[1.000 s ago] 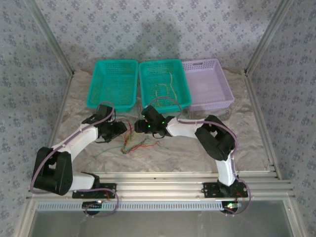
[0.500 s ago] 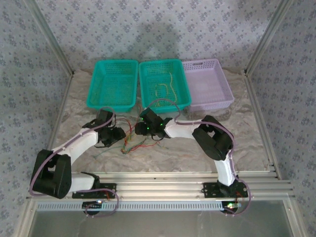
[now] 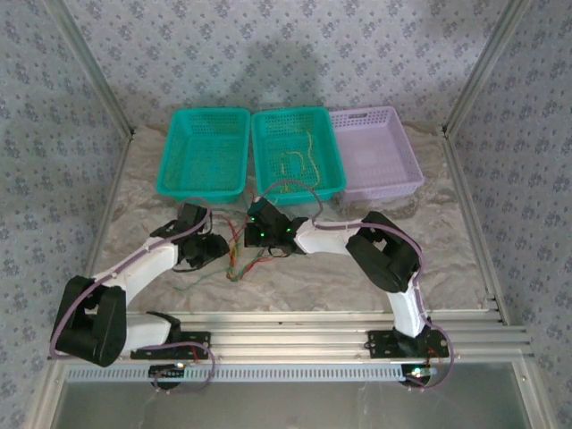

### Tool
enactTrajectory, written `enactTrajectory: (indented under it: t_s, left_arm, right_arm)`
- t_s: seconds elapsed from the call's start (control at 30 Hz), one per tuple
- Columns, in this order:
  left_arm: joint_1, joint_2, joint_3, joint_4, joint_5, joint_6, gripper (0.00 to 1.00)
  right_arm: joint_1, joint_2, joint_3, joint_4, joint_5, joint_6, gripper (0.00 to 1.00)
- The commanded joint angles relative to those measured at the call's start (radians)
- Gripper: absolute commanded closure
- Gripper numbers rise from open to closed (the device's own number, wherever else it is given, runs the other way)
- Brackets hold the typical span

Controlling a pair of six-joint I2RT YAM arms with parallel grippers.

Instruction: Untangle the cables

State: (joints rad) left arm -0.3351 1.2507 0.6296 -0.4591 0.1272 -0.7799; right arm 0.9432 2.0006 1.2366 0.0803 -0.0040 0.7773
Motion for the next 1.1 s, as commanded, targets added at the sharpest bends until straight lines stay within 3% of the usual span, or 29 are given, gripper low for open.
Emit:
enactTrajectory:
  t_s: [0.0, 0.37, 0.7, 1.07]
  left_arm:
    - [-0.004, -0.032, 0.007, -0.008, -0.022, -0.002, 0.52]
    - [-0.001, -0.101, 0.041, -0.011, -0.006, -0.02, 0.48]
    - [-0.001, -0.127, 0.086, -0.036, 0.02, -0.016, 0.37]
    - [-0.001, -0.151, 0.102, 0.026, 0.113, -0.007, 0.28]
  right_arm:
    - [-0.001, -0.058, -0.032, 0.001, 0.043, -0.015, 1.0]
    - [0.019, -0.284, -0.168, 0.039, 0.078, -0.128, 1.0]
    - [0.024, -0.417, -0.32, 0.252, 0.004, -0.216, 1.0]
    - [-0.028, -0.567, -0.4, 0.338, -0.075, -0.277, 1.0]
